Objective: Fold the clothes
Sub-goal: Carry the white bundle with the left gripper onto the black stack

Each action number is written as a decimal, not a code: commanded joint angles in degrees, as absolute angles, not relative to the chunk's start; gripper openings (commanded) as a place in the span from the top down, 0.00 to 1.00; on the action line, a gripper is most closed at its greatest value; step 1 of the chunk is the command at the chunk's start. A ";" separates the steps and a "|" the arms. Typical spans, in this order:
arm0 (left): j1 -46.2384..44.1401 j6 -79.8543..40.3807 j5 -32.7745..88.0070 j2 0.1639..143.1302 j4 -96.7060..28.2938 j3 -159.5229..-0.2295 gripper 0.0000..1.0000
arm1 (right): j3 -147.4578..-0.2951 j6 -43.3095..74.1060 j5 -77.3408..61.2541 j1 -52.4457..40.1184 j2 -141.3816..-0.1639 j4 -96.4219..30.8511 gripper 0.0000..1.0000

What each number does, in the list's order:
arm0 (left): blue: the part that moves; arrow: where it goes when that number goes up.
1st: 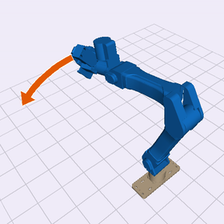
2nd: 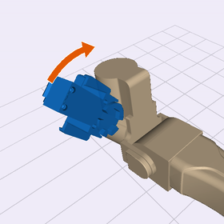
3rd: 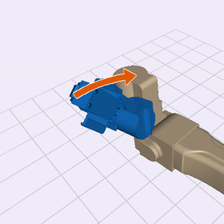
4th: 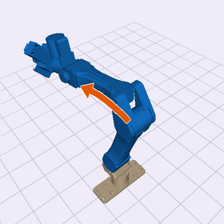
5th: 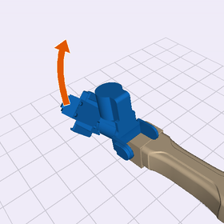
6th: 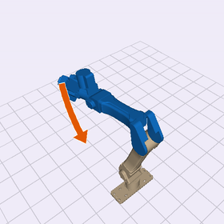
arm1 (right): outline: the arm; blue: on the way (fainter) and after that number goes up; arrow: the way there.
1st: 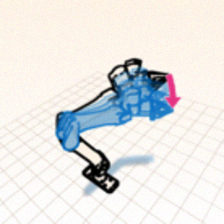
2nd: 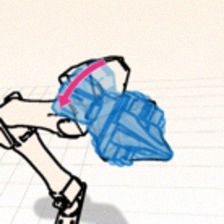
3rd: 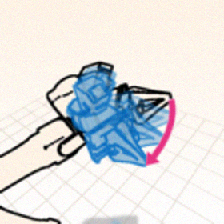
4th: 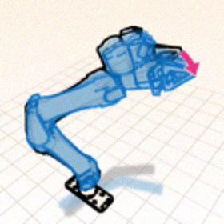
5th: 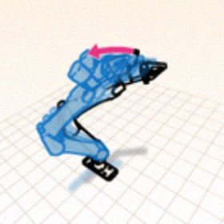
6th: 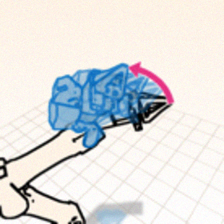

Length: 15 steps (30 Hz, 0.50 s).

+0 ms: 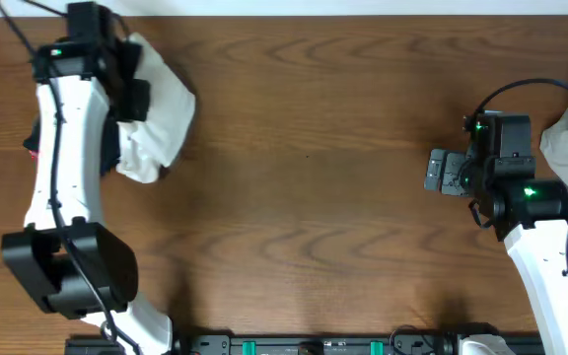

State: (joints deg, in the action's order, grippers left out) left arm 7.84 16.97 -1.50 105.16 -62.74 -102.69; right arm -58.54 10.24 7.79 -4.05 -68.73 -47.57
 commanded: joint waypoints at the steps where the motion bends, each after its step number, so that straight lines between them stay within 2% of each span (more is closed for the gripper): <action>1: 10.31 17.96 -0.21 103.68 -61.63 -106.30 0.94 | -58.81 10.00 8.73 -3.38 -68.49 -47.62 0.01; 15: 18.28 20.32 0.89 104.18 -54.54 -106.41 0.94 | -58.83 10.00 8.73 -3.38 -68.49 -47.59 0.01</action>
State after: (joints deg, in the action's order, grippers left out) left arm 16.78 19.55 0.25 105.14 -55.29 -104.62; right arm -58.54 10.24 7.77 -4.05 -68.71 -47.57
